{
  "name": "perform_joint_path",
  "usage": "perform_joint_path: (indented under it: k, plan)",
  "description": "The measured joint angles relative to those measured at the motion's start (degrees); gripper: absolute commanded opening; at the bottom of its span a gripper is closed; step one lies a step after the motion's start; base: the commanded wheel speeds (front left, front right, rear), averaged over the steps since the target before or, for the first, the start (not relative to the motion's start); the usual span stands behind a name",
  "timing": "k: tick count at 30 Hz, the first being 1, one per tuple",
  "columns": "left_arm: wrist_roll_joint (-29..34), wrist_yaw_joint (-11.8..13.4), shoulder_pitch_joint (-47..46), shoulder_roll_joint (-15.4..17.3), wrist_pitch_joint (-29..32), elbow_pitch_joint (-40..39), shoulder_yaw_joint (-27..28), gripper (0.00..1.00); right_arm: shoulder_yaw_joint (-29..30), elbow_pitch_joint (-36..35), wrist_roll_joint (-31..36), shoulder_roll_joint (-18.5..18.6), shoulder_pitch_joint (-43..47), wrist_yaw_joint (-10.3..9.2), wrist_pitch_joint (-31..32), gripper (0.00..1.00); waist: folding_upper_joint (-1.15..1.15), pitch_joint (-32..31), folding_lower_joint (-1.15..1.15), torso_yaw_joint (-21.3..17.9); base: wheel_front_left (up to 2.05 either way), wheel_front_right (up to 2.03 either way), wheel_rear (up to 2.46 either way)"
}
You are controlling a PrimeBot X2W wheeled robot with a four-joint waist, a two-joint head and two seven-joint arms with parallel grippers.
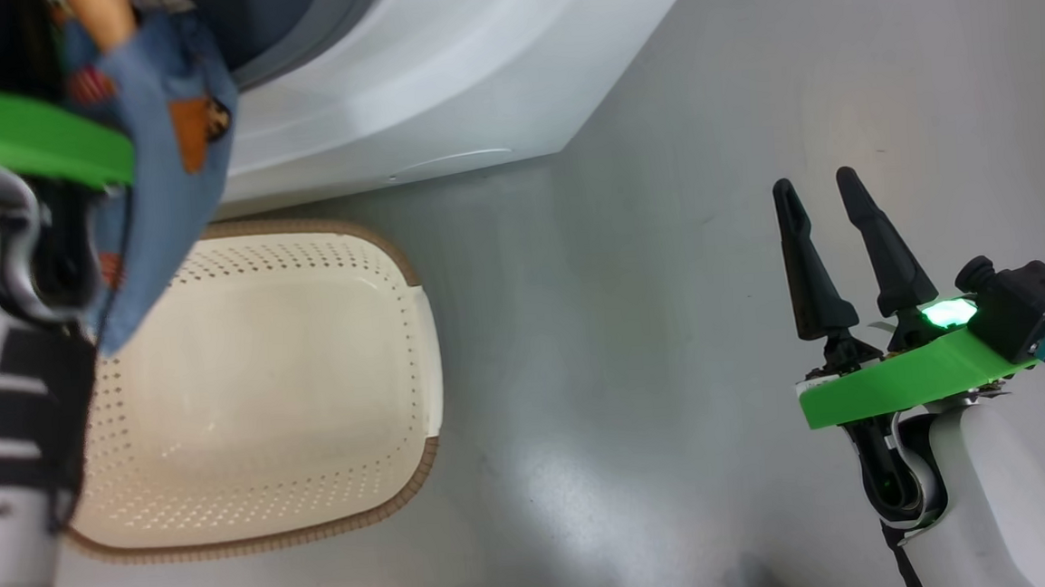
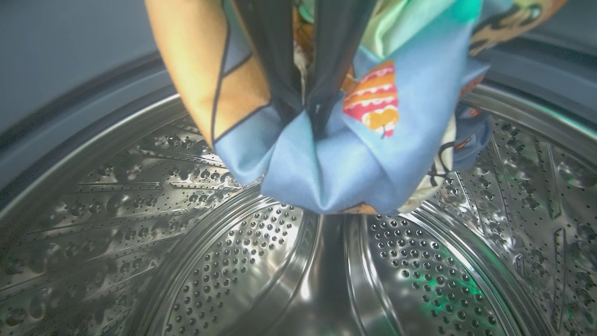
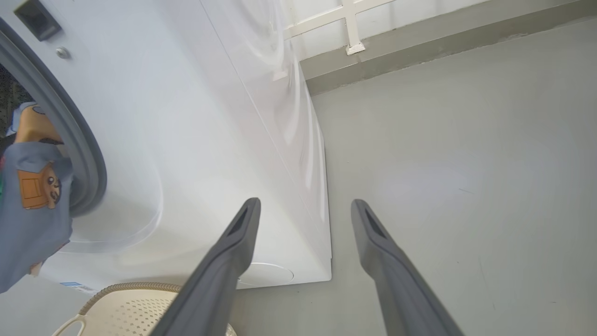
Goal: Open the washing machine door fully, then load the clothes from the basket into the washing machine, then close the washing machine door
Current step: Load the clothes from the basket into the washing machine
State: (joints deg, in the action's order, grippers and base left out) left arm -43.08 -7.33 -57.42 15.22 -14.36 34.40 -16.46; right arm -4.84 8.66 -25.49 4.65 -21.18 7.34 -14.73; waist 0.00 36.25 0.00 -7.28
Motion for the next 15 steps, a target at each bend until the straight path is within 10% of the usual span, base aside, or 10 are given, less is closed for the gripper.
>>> perform_joint_path:
  k: [15]
  plan:
    - [-1.4,0.0,-19.0,3.9,-0.1,17.0,-3.7,0.0,-1.4,0.2,-0.3,-1.0,0.0,0.0,0.0,1.0,0.0,0.9,0.0,-2.9,0.0,0.0,0.0]
